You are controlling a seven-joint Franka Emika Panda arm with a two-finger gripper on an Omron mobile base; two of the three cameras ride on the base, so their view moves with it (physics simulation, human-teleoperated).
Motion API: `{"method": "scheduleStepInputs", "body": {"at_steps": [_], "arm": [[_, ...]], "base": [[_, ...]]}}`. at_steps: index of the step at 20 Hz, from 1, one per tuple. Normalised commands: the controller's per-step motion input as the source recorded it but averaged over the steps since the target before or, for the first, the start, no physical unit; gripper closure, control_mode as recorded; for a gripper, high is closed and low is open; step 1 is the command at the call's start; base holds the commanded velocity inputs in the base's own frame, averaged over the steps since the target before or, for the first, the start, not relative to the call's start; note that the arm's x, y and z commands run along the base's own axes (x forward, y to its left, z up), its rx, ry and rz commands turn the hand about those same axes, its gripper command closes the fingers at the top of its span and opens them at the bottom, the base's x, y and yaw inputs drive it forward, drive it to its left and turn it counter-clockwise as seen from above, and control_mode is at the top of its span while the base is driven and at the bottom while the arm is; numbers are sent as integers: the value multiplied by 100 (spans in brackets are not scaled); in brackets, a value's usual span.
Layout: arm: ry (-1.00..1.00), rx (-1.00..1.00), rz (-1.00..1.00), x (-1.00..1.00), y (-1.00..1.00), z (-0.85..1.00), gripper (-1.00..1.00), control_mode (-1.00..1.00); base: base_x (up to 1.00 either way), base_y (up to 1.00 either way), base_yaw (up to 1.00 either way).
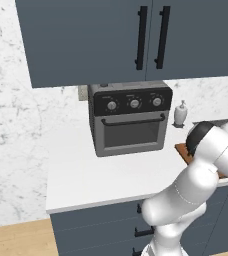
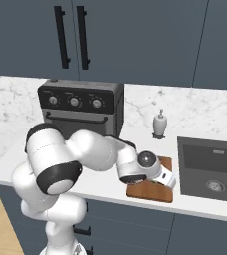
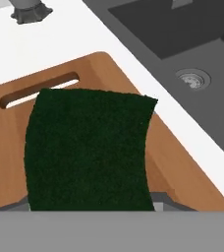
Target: Pick up the sponge from the counter and clean the cutting board by briefly scrubbing or pressing down on the cutting board. Once finished, release the sponge.
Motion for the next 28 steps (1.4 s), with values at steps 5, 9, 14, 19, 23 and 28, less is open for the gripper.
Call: {"method": "scheduleStepInputs", "body": {"at_steps": [5, 9, 14, 19, 23, 28], "arm": [[2, 1, 0, 1, 35, 0, 100, -100], [2, 1, 0, 2, 37, 0, 100, -100], [4, 2, 0, 6, 30, 3, 100, -100], [1, 1, 0, 6, 1, 0, 100, -100], [0, 0, 0, 2, -31, -2, 100, -100], [-2, 0, 0, 0, -49, -20, 100, -100]], "base": [[0, 0, 0], [0, 0, 0], [0, 0, 0], [0, 0, 0], [0, 0, 0], [0, 0, 0]]}}
